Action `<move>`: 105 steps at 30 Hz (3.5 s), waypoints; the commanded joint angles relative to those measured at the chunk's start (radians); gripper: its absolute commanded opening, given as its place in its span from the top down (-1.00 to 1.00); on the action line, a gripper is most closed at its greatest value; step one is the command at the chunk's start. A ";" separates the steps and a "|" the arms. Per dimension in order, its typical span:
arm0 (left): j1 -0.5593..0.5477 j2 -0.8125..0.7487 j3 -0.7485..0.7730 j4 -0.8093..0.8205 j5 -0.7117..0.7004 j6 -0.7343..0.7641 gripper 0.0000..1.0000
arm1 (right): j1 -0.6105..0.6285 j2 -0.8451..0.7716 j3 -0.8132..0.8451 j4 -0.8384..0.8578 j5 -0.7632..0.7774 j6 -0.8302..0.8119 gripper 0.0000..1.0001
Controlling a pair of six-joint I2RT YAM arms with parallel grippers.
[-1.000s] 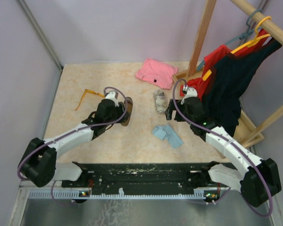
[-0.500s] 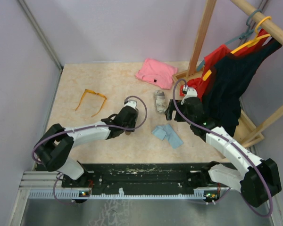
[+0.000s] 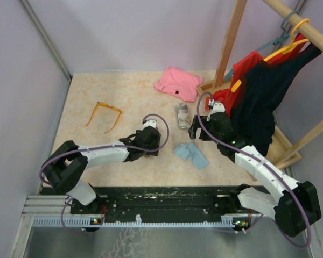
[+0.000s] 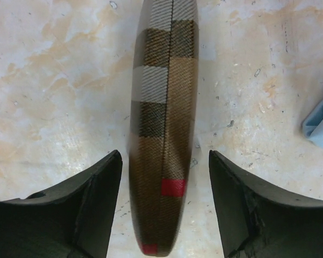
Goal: Organize the sunglasses
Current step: Place the sunglasses case at the center of the board, then adjust the sunglasses case at the center of the board, then pick up the sunglasses case from the center of the board.
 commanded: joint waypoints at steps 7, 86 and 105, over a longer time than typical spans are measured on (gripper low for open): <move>-0.001 -0.117 0.018 -0.022 0.029 -0.052 -0.75 | 0.003 -0.046 -0.022 0.040 -0.003 0.026 -0.73; 0.251 -0.446 -0.162 -0.068 -0.008 -0.230 -0.55 | 0.421 0.588 0.452 -0.140 0.387 0.213 -0.59; 0.251 -0.583 -0.239 -0.060 0.032 -0.205 -0.68 | 0.457 0.823 0.603 -0.338 0.418 0.406 -0.33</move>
